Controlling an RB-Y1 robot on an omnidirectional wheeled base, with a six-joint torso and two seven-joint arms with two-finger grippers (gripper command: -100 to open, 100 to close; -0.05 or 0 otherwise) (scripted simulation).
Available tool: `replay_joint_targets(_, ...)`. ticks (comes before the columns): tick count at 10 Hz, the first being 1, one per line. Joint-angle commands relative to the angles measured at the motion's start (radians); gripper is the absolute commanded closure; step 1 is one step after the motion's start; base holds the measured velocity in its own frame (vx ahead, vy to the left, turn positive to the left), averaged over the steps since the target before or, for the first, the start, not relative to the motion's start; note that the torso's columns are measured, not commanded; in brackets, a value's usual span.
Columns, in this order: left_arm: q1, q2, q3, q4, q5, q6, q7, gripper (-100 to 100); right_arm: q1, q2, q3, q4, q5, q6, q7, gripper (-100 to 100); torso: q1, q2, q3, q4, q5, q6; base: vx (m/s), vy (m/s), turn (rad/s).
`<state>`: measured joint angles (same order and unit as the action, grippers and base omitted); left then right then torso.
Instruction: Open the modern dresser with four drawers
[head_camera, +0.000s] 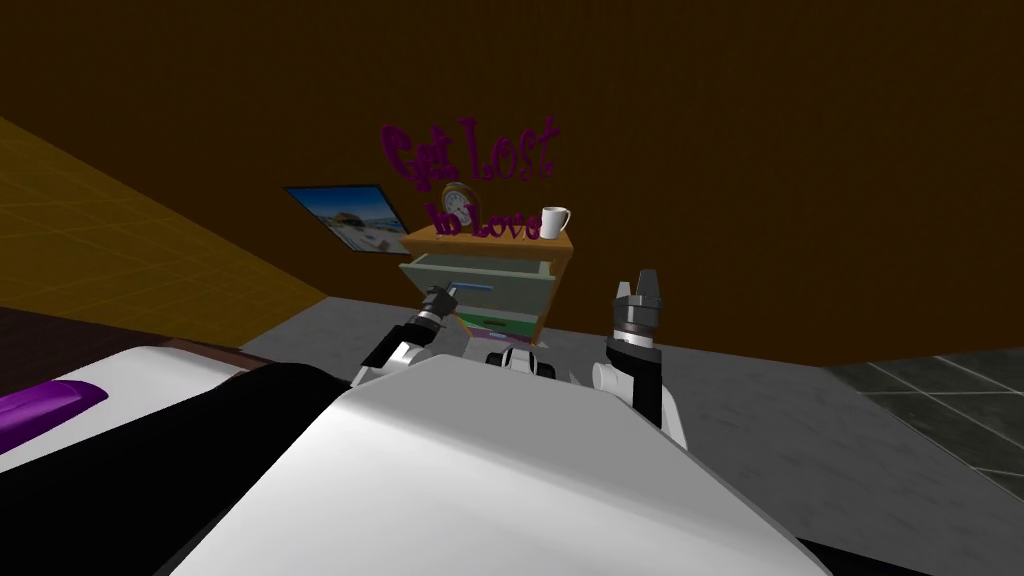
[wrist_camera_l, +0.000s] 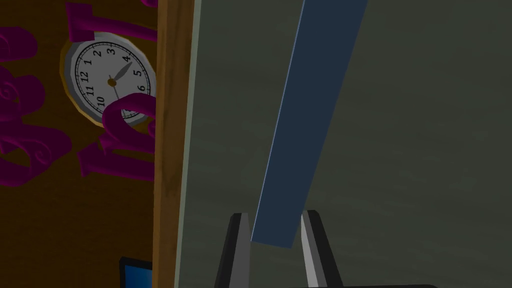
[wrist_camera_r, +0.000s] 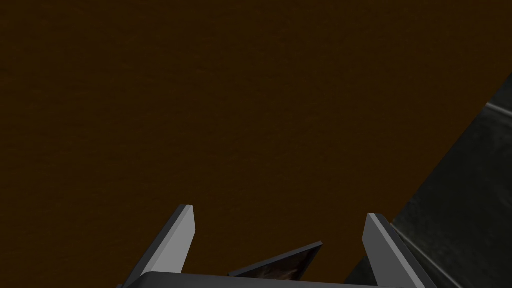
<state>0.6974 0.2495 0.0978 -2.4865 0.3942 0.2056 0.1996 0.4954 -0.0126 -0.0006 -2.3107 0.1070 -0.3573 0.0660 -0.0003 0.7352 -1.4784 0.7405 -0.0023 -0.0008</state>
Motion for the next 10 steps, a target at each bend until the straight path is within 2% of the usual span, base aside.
replay_joint_targets(1,0.015,0.008,-0.001,-0.012,0.007,-0.01,0.0,100,0.0,0.0,0.0,0.0,0.0,0.0,0.0,0,-0.002,0.003,0.001,-0.001,0.001,0.001,-0.197,-0.005,0.031)
replay_joint_targets(2,0.021,0.012,-0.001,-0.017,0.01,-0.014,0.0,100,0.0,0.0,0.0,0.0,0.0,0.0,0.0,0,-0.001,0.005,0.004,-0.001,0.001,0.001,-0.184,0.005,0.013)
replay_joint_targets(3,0.012,0.035,0.043,-0.035,0.037,0.023,0.024,-100,0.0,0.0,0.0,0.0,0.0,0.0,0.0,0,0.0,0.006,0.004,-0.001,0.001,0.001,-0.069,-0.02,0.046)
replay_joint_targets(10,-0.003,0.128,0.196,-0.117,0.141,0.131,0.107,-100,0.0,0.0,0.0,0.0,0.0,0.0,0.0,0,-0.001,0.007,0.005,0.001,0.001,0.0,0.028,-0.041,0.031)
